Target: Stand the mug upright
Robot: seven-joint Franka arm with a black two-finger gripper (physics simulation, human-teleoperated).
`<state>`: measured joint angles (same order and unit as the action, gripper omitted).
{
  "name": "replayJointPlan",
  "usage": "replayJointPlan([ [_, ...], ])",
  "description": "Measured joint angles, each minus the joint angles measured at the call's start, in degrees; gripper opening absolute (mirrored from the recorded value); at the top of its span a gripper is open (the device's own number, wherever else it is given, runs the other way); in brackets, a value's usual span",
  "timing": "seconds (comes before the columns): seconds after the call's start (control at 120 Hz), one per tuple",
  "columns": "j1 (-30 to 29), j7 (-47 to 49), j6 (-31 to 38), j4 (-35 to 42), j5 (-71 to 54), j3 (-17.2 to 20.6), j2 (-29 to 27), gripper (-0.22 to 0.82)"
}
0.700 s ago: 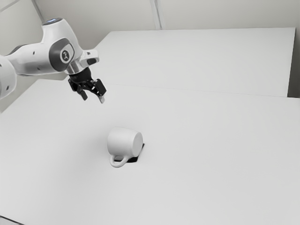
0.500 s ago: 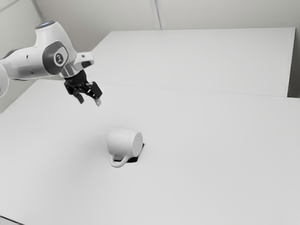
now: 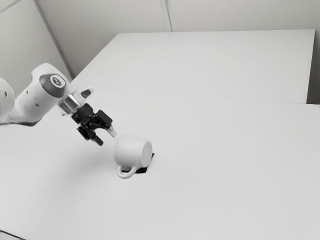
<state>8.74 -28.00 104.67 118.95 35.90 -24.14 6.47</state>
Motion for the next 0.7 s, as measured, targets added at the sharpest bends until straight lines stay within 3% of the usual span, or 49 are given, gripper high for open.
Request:
replayJointPlan([
  [0.4,-1.71,-12.9,-7.77,0.6,14.88,-1.2,5.74,0.6],
  [0.7,-1.7,-19.42,-7.91,3.75,22.88,-1.78,6.31,0.6],
])
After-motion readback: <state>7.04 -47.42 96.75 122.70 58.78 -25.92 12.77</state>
